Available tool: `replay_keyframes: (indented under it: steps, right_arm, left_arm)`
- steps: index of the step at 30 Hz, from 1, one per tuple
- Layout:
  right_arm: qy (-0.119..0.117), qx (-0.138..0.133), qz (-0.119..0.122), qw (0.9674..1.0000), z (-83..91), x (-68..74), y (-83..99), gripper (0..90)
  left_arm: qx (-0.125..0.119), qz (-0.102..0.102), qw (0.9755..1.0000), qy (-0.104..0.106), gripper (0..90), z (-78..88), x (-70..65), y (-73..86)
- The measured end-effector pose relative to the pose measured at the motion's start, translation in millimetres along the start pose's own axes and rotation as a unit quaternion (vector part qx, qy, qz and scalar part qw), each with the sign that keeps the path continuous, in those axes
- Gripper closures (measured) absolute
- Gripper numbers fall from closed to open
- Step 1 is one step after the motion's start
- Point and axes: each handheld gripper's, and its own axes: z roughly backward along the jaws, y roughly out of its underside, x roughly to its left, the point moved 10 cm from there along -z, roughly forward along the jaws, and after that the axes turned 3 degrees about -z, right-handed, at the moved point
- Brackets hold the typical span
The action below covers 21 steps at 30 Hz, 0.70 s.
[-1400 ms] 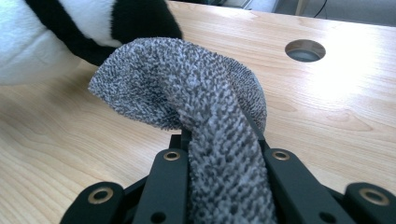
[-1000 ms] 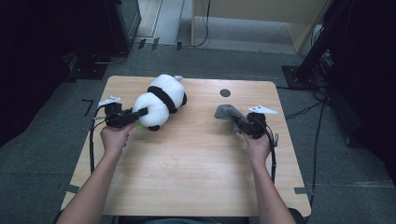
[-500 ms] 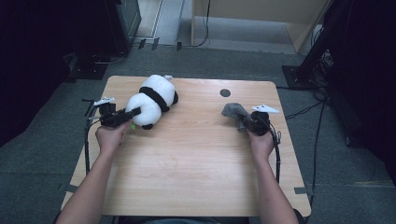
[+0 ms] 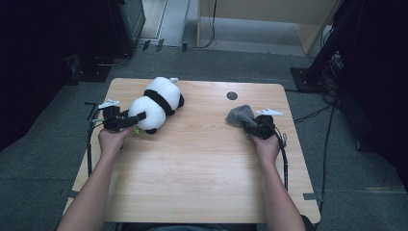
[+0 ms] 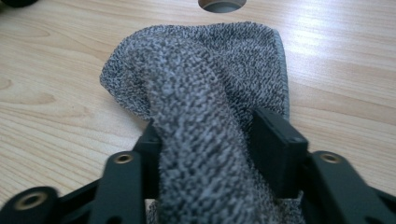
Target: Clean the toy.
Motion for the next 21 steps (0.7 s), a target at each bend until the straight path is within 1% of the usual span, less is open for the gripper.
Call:
replay_keyframes:
  steps: [2, 3, 4, 7, 10, 12, 13, 14, 16, 17, 19, 21]
  right_arm:
    - [-0.008, 0.003, -0.009, 0.9999, 0.5, 1.7, -0.9, 40.1]
    - [-0.013, 0.005, -0.018, 0.9997, 1.0, 2.8, -1.9, 38.6]
    - [-0.019, 0.003, -0.022, 0.9996, 2.1, 4.1, -3.7, 38.0]
    - [-0.018, -0.002, -0.018, 0.9997, 6.1, 5.7, -7.7, 32.8]
    - [-0.020, 0.001, -0.017, 0.9997, 9.6, 7.7, -8.6, 28.3]
    - [-0.017, 0.002, -0.013, 0.9998, 12.4, 8.6, -9.4, 26.4]
    - [-0.018, 0.002, -0.013, 0.9997, 14.2, 9.6, -10.2, 26.2]
    - [-0.020, 0.001, -0.012, 0.9997, 15.3, 10.0, -10.4, 25.8]
    - [-0.025, -0.001, -0.013, 0.9996, 18.2, 11.8, -10.9, 25.0]
    - [-0.027, 0.000, -0.010, 0.9996, 19.9, 12.7, -10.6, 24.9]
    - [-0.029, 0.001, -0.004, 0.9996, 23.4, 15.0, -9.6, 24.5]
    - [-0.030, -0.002, -0.001, 0.9995, 27.6, 16.7, -9.1, 24.5]
  left_arm:
    - [0.001, -0.006, 1.0000, -0.004, 18.5, 0.9, 0.3, -1.9]
    - [-0.001, -0.007, 1.0000, -0.005, 17.9, 1.5, 0.1, -2.7]
    - [-0.002, -0.009, 0.9999, -0.008, 17.1, 1.9, 0.4, -3.1]
    - [-0.002, -0.016, 0.9997, -0.017, 14.5, 4.4, 1.0, -4.3]
    - [-0.004, -0.033, 0.9990, -0.030, 13.3, 9.2, 0.2, -7.7]
    - [0.005, -0.048, 0.9982, -0.034, 12.9, 11.6, -1.8, -7.7]
    - [0.010, -0.051, 0.9980, -0.037, 11.2, 12.2, -2.3, -6.9]
    - [0.017, -0.055, 0.9977, -0.035, 10.5, 12.8, -3.3, -5.4]
    - [0.020, -0.059, 0.9973, -0.039, 9.5, 15.1, -3.8, -4.3]
    - [0.019, -0.060, 0.9973, -0.039, 9.5, 16.8, -4.0, -4.4]
    - [0.019, -0.058, 0.9970, -0.048, 9.5, 20.2, -3.3, -4.5]
    - [0.019, -0.061, 0.9968, -0.048, 9.5, 22.1, -4.0, -3.9]
